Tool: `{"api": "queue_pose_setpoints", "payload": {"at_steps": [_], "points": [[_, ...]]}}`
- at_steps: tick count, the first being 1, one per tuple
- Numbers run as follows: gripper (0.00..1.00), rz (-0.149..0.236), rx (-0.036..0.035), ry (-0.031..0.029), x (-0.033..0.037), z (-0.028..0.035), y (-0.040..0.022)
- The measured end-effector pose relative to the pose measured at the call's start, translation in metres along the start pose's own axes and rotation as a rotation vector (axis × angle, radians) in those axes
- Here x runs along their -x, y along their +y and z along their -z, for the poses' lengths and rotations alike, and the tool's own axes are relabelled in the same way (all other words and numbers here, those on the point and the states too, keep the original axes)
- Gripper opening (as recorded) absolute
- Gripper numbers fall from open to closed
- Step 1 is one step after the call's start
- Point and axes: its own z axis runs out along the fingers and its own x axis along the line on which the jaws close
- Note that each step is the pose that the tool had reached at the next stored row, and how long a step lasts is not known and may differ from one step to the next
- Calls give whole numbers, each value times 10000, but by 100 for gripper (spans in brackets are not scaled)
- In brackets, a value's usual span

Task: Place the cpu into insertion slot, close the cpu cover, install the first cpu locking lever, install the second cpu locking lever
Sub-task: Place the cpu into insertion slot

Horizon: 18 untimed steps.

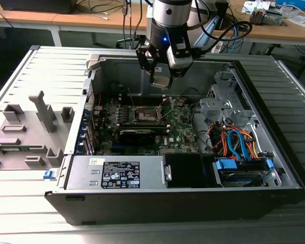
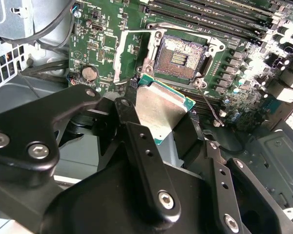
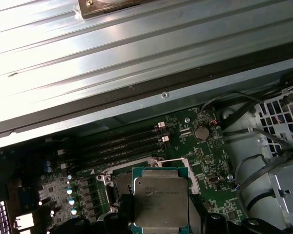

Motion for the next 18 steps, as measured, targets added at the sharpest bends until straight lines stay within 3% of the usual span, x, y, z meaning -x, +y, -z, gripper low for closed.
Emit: {"api": "queue_pose_setpoints", "payload": {"at_steps": [18], "points": [[54, -116, 0, -10, 0, -11, -1]]}}
